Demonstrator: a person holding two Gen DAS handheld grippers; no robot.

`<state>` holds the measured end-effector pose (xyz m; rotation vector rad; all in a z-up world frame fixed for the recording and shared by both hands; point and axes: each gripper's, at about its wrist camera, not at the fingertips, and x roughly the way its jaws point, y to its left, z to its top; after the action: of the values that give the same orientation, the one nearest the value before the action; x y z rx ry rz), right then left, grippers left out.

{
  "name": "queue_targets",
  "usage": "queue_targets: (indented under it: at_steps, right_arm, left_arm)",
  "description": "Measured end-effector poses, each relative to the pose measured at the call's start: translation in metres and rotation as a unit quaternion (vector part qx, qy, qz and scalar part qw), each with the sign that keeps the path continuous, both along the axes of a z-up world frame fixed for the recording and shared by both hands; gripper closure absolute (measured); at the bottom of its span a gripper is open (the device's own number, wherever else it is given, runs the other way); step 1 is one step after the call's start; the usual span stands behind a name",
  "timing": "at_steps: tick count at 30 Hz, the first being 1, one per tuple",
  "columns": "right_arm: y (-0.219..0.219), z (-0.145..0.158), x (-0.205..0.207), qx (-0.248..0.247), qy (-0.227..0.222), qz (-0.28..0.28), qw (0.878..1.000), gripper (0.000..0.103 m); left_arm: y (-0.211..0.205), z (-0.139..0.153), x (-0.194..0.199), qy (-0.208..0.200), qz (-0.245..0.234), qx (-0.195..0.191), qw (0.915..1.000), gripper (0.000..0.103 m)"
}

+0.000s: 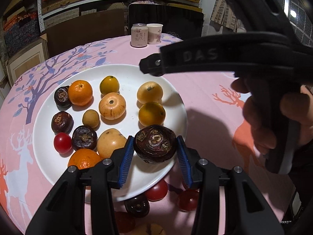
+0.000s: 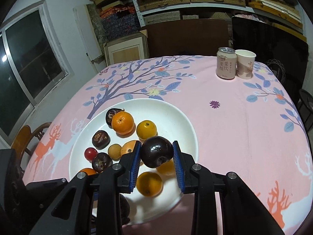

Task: Organize fruits
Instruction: 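Carry both fruits over the white plate and open both tools to release them, then grasp a pale striped fruit with the left tool while the right tool grasps a red tomato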

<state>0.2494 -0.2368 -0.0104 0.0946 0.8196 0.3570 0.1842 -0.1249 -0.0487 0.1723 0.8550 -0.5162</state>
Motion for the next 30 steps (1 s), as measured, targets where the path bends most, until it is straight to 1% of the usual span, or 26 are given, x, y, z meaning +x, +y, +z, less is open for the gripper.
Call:
queue_targets:
  at_steps: [2, 7, 8, 9, 10, 11, 12, 13, 14, 16, 17, 18, 19, 21, 25, 27, 29, 30]
  right_arm:
    - [0.006, -0.004, 0.004, -0.017, -0.010, 0.006, 1.000, 0.071]
    - [0.016, -0.013, 0.013, -0.045, -0.011, 0.006, 0.999, 0.069]
    - [0.016, -0.011, 0.010, -0.047, -0.019, 0.004, 0.999, 0.063]
    - [0.014, -0.009, 0.007, -0.044, -0.025, 0.000, 0.999, 0.059]
    - [0.012, -0.006, 0.004, -0.040, -0.030, -0.003, 0.999, 0.059]
    - [0.008, -0.003, -0.001, -0.033, -0.032, -0.006, 0.999, 0.058]
    - [0.004, 0.000, -0.005, -0.027, -0.033, -0.008, 0.999, 0.058]
    - [0.000, 0.004, -0.013, -0.022, -0.037, -0.012, 0.999, 0.058]
    - [-0.004, 0.007, -0.019, -0.021, -0.041, -0.015, 0.999, 0.057]
    - [-0.013, 0.012, -0.038, -0.013, -0.041, -0.026, 0.999, 0.054]
    - [-0.018, 0.013, -0.048, -0.007, -0.039, -0.029, 0.999, 0.050]
    - [-0.022, 0.013, -0.060, 0.000, -0.035, -0.033, 0.999, 0.048]
    - [-0.024, 0.011, -0.070, 0.000, -0.031, -0.036, 0.999, 0.047]
    - [-0.027, 0.001, -0.096, 0.000, -0.021, -0.041, 0.999, 0.047]
    - [-0.029, -0.026, -0.142, 0.036, 0.005, -0.044, 0.998, 0.047]
    - [-0.030, -0.043, -0.156, 0.059, 0.018, -0.053, 0.997, 0.047]
    - [-0.031, -0.057, -0.162, 0.077, 0.025, -0.061, 0.995, 0.047]
    - [-0.033, -0.062, -0.161, 0.087, 0.037, -0.063, 0.993, 0.047]
  left_arm:
    - [0.000, -0.003, 0.003, 0.003, 0.002, -0.001, 1.0000, 0.060]
    - [0.001, -0.012, 0.009, 0.014, 0.007, 0.002, 0.9999, 0.060]
    - [0.001, -0.011, 0.009, 0.013, 0.008, 0.002, 0.9999, 0.059]
    - [0.003, -0.008, 0.008, 0.011, 0.010, -0.002, 0.9999, 0.057]
    - [0.006, -0.003, 0.005, 0.006, 0.012, -0.008, 0.9999, 0.054]
    - [0.010, 0.002, 0.002, 0.000, 0.015, -0.014, 0.9998, 0.045]
    - [0.014, 0.007, -0.003, -0.010, 0.019, -0.019, 0.9996, 0.034]
    - [0.020, 0.013, -0.010, -0.022, 0.024, -0.023, 0.9992, 0.031]
    - [0.024, 0.018, -0.017, -0.031, 0.026, -0.028, 0.9988, 0.029]
    - [0.036, 0.026, -0.033, -0.038, 0.020, -0.037, 0.9984, 0.029]
    - [0.042, 0.028, -0.042, -0.040, 0.015, -0.038, 0.9983, 0.029]
    - [0.049, 0.029, -0.053, -0.042, 0.010, -0.033, 0.9985, 0.028]
    - [0.054, 0.028, -0.063, -0.043, 0.006, -0.028, 0.9987, 0.027]
    - [0.064, 0.022, -0.081, -0.036, -0.001, -0.015, 0.9992, 0.027]
    - [0.076, -0.002, -0.112, -0.015, -0.009, 0.012, 0.9998, 0.027]
    - [0.073, -0.013, -0.116, -0.013, 0.000, 0.024, 0.9996, 0.027]
    - [0.070, -0.021, -0.114, -0.009, 0.008, 0.021, 0.9997, 0.027]
    - [0.067, -0.025, -0.111, -0.003, 0.013, 0.025, 0.9996, 0.028]
